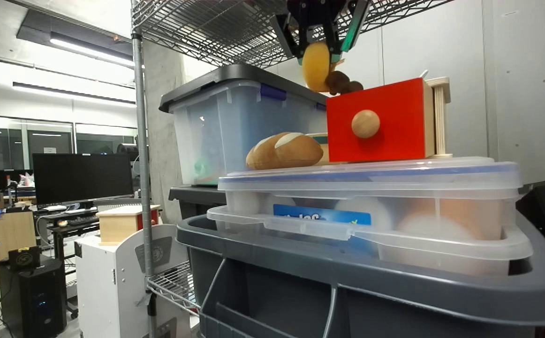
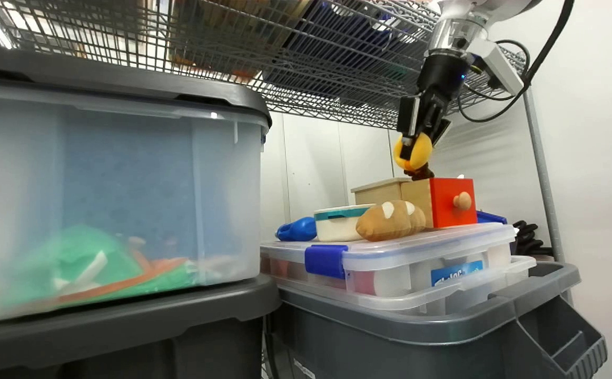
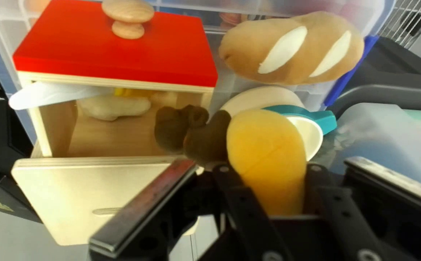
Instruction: Put the yellow plushie in the white bowl
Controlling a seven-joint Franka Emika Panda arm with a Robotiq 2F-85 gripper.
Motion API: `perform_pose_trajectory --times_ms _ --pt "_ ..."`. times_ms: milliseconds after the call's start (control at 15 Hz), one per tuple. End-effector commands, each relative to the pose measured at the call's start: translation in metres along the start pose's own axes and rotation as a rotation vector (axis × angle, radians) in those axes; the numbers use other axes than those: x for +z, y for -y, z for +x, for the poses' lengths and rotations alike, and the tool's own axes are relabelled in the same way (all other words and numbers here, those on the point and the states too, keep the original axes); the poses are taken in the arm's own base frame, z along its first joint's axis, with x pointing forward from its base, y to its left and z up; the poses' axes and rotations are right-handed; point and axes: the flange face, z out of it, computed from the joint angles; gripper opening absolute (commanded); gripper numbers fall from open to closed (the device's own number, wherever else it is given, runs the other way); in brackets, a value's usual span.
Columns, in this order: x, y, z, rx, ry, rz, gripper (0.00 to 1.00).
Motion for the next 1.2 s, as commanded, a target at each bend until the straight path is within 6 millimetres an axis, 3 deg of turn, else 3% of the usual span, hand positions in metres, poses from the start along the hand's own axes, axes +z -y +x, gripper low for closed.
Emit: perform_pose_trajectory --times_ms 0,800,1133 --pt "-0.008 0.019 -0.005 -0.039 0.002 0.014 0.06" --pt "0.0 0.02 0.0 -0.034 0.007 0.021 0.06" --pt "-0.005 0.034 0.004 -0.053 -0.001 0.026 0.06"
